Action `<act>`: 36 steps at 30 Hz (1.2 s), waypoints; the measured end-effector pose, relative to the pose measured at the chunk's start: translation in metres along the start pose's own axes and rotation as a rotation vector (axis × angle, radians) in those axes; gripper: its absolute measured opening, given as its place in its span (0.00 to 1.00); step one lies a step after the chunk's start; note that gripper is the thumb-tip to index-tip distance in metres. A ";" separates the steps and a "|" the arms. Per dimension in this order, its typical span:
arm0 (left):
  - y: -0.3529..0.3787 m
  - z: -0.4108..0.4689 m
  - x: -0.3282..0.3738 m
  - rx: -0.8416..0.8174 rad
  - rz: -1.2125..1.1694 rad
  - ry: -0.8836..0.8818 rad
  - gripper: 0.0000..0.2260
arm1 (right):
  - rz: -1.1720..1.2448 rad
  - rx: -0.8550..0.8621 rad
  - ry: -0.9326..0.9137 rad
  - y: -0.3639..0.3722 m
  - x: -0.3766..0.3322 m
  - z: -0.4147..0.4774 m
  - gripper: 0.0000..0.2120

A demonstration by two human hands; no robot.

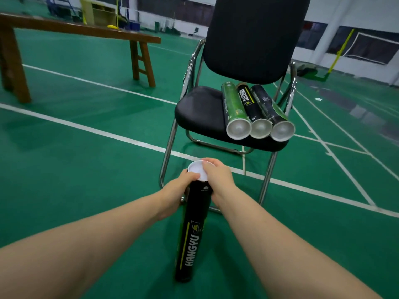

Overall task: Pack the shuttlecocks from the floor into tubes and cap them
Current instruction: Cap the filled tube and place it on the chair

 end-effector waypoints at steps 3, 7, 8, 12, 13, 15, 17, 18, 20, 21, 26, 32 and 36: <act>0.002 -0.003 0.001 0.028 -0.024 -0.004 0.27 | 0.037 -0.026 0.037 -0.001 0.000 -0.001 0.14; 0.008 -0.005 0.000 0.067 -0.051 -0.029 0.20 | 0.052 -0.057 0.067 -0.007 0.000 -0.005 0.16; 0.009 -0.004 -0.001 0.084 -0.076 -0.049 0.15 | 0.061 -0.059 0.079 -0.008 0.000 -0.005 0.16; 0.018 -0.006 -0.002 0.157 -0.244 -0.104 0.12 | 0.076 -0.055 0.097 -0.010 0.005 -0.011 0.17; 0.019 -0.007 -0.001 0.180 -0.254 -0.105 0.12 | 0.081 -0.058 0.093 -0.011 0.005 -0.012 0.17; 0.019 -0.010 0.000 0.227 -0.250 -0.107 0.11 | 0.090 -0.066 0.076 -0.012 0.004 -0.014 0.17; 0.017 -0.014 0.001 0.250 -0.238 -0.099 0.10 | 0.080 -0.061 0.058 -0.013 0.003 -0.017 0.17; 0.016 -0.016 0.001 0.252 -0.232 -0.092 0.09 | 0.076 -0.056 0.053 -0.012 0.003 -0.018 0.16; 0.014 -0.019 0.003 0.259 -0.215 -0.077 0.09 | 0.071 -0.035 0.061 -0.011 0.005 -0.021 0.16; 0.012 -0.021 0.003 0.261 -0.209 -0.067 0.09 | 0.072 -0.019 0.069 -0.011 0.005 -0.023 0.16; 0.010 -0.034 0.009 0.241 -0.216 -0.073 0.11 | 0.023 0.012 0.114 -0.006 0.005 -0.028 0.12; 0.016 -0.050 0.008 0.098 -0.080 -0.360 0.12 | -0.454 -0.303 0.425 -0.020 0.003 -0.056 0.17; 0.025 -0.061 0.017 0.063 -0.002 -0.463 0.22 | -0.416 -0.519 0.466 -0.031 0.009 -0.065 0.12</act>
Point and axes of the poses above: each hand's wrist, its own z-axis towards the middle knuckle, its own y-axis out of the palm, x = y × z, the point moved 6 cm from there along z, towards the middle knuckle, and after that the axes turned 2 degrees about x, right-handed, at the moved point
